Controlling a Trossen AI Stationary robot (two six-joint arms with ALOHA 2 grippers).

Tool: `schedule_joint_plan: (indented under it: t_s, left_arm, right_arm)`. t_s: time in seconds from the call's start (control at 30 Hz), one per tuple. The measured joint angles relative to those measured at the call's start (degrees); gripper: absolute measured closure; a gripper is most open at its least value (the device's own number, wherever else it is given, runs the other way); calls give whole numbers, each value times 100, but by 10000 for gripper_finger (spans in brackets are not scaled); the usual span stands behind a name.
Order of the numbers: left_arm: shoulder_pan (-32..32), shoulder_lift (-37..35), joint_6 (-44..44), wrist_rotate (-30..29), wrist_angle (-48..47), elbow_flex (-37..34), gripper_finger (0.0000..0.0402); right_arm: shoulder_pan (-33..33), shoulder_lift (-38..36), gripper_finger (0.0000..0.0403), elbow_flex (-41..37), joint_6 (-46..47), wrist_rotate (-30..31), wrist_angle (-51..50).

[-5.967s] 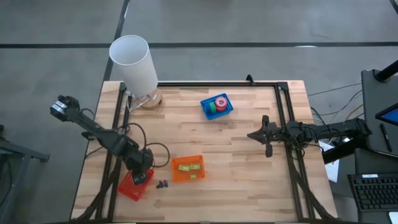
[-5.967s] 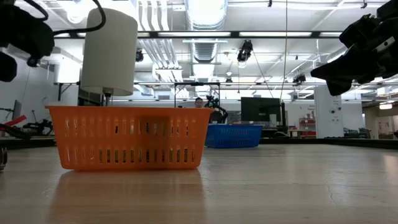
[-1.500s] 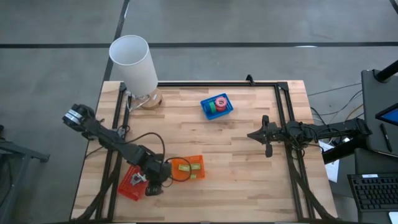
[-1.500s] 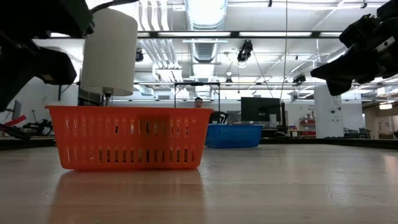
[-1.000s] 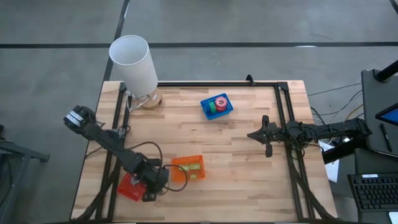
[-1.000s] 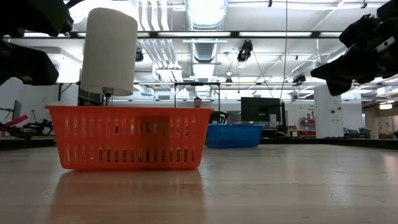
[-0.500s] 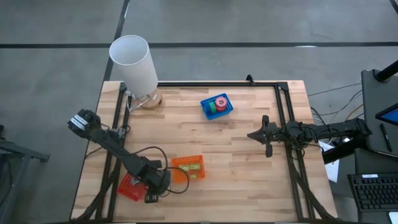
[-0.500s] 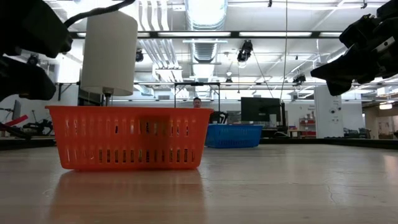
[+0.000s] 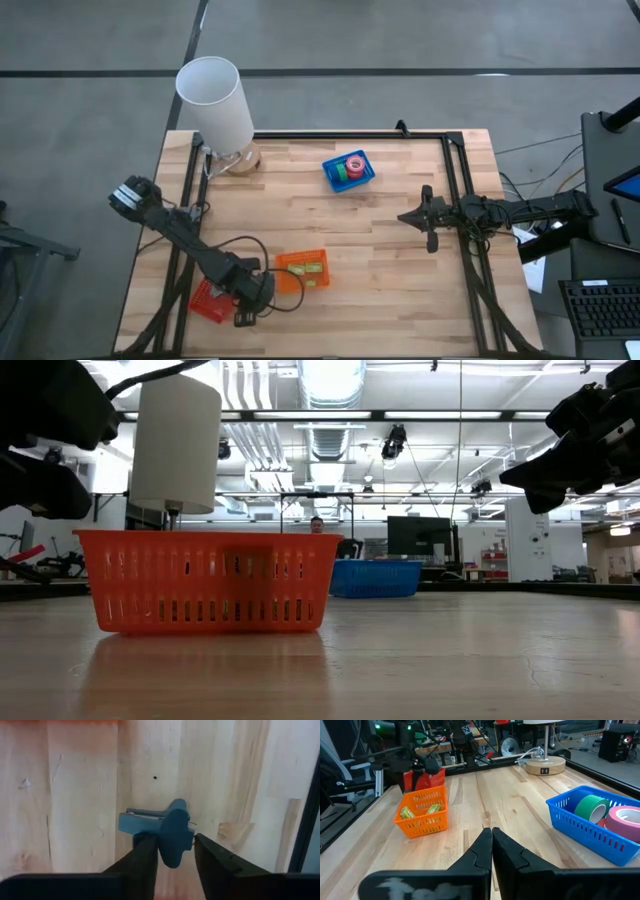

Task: Pick and place Stapler, Stapler remover, tape
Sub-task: Put the black staple remover into the red bin

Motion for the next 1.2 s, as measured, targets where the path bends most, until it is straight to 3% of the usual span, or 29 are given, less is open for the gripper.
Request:
schedule_joint_plan:
  t_s: [0.13, 0.47, 0.7, 1.2]
  left_arm:
    - [0, 14, -10, 26, -4, -8, 316]
    - [4, 16, -44, 83, -30, -12, 336]
    - [4, 36, -40, 173, -91, 22, 396]
    - [0, -62, -170, 142, 219, 310, 383]
  right_arm:
    - [-2, -2, 394, 0, 0, 0, 1]
    - [-1, -2, 394, 0, 0, 0, 13]
    - [1, -2, 394, 0, 0, 0, 15]
    - [-1, -2, 394, 0, 0, 0, 20]
